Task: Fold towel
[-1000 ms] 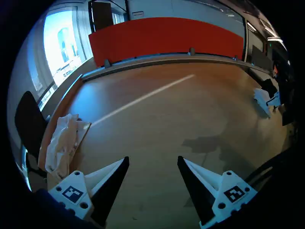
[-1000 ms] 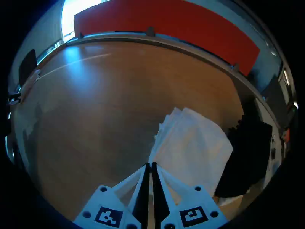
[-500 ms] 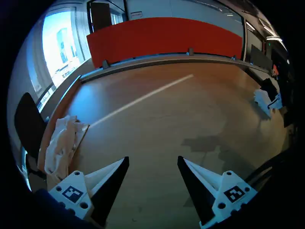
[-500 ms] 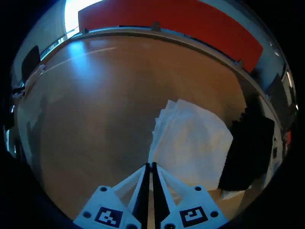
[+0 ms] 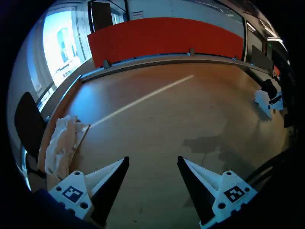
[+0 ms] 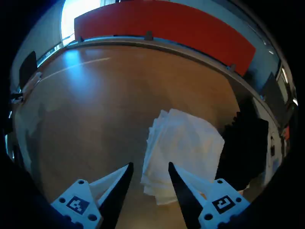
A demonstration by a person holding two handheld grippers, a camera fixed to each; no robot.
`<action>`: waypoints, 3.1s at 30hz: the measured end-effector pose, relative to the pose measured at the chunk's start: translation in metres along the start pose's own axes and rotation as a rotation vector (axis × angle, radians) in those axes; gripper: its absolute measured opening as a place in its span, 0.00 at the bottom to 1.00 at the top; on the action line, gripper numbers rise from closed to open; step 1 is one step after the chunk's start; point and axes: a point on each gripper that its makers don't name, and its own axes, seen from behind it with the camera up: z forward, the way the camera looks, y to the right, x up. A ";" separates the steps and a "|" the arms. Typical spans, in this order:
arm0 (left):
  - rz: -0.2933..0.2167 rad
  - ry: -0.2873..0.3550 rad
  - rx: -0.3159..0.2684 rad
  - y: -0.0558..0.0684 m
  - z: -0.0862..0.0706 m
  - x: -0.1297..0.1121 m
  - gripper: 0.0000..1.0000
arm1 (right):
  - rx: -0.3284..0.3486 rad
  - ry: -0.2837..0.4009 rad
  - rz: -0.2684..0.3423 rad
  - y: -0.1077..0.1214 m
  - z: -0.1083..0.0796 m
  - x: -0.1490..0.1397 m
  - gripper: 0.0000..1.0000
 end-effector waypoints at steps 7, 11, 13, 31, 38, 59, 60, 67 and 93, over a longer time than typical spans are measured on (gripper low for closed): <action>0.000 0.007 -0.001 0.000 0.002 0.005 0.94 | -0.018 0.036 0.052 0.006 -0.003 0.007 0.86; 0.000 0.011 -0.004 0.000 0.003 0.007 0.94 | -0.025 0.053 0.073 0.008 -0.007 0.009 0.93; 0.000 0.012 -0.004 0.000 0.003 0.008 0.94 | -0.030 0.064 0.081 0.009 -0.009 0.010 0.93; -0.007 0.041 -0.011 -0.001 0.007 0.026 0.94 | -0.116 0.264 0.192 0.034 -0.042 0.055 0.94; -0.014 0.056 -0.013 0.000 0.007 0.032 0.94 | -0.155 0.350 0.232 0.046 -0.054 0.074 0.95; -0.090 0.188 0.039 -0.021 0.003 0.076 0.94 | -0.368 0.573 0.249 0.082 -0.085 0.111 1.00; -0.100 0.202 0.046 -0.023 0.002 0.081 0.94 | -0.375 0.586 0.249 0.082 -0.087 0.114 1.00; -0.152 0.294 0.059 -0.033 -0.002 0.106 0.94 | -0.398 0.612 0.266 0.086 -0.094 0.119 1.00; -0.177 0.502 0.083 -0.054 -0.014 0.173 0.94 | -0.355 0.755 0.249 0.031 -0.120 0.192 1.00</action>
